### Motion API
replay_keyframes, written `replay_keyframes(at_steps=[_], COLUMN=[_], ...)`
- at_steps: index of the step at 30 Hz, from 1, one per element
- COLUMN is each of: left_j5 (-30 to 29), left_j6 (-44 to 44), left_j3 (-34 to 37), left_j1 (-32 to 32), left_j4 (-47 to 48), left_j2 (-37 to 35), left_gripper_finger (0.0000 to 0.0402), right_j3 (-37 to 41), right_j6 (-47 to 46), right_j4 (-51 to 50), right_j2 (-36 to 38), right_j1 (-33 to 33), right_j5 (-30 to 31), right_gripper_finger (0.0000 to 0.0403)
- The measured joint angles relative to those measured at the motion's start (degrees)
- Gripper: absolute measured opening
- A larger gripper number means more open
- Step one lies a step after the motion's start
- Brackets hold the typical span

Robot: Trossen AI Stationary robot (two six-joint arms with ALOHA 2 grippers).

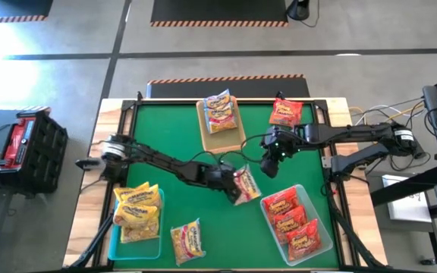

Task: Sort Maruchan noodles
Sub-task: Put the blue noodle pack into the yellow bin

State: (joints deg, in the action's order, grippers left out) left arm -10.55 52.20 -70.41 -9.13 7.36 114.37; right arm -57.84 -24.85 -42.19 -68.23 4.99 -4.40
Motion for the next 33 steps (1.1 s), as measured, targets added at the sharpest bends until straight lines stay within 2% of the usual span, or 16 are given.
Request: replay_keyframes(at_steps=[2, 6, 8, 11, 18, 22, 28, 33], left_j5=[0.05, 0.40, -1.94, -3.50, -3.55, -6.86, -7.54, -7.52], left_j6=[-1.57, -11.99, -13.07, -9.64, -1.61, -0.03, -0.07, 5.92], left_j3=[-3.72, -10.09, -12.14, -11.68, -6.22, -5.68, -5.62, -4.71], left_j1=[0.00, -0.09, -0.25, -1.11, -4.38, -4.69, -4.81, -4.68], left_j4=[0.36, 5.15, 10.72, 15.60, 3.02, 1.74, -4.43, -4.56], left_j2=[2.32, 3.99, 3.66, 3.19, 3.23, 2.84, 2.16, 2.51], left_gripper_finger=[0.0075, 0.0075, 0.0075, 0.0075, 0.0075, 0.0075, 0.0075, 0.0075], right_j3=[0.00, 0.42, 0.85, 2.47, 12.02, 17.44, 23.13, 27.25], right_j6=[-1.34, -3.14, -3.70, -3.89, -7.98, -11.06, -13.52, -16.02], right_j4=[0.01, -0.85, -2.00, -2.41, 7.18, 14.13, 20.50, 26.93], right_j2=[0.00, 0.00, 0.00, 0.33, 3.56, 5.72, 8.33, 9.64], right_j1=[-0.01, -0.10, -0.12, -0.12, -1.15, -1.11, -1.13, -1.13], right_j5=[-0.02, -0.55, -0.67, -1.43, -2.36, -5.06, -6.20, -7.65], right_gripper_finger=[0.0150, 0.0150, 0.0150, 0.0150, 0.0150, 0.0150, 0.0150, 0.0150])
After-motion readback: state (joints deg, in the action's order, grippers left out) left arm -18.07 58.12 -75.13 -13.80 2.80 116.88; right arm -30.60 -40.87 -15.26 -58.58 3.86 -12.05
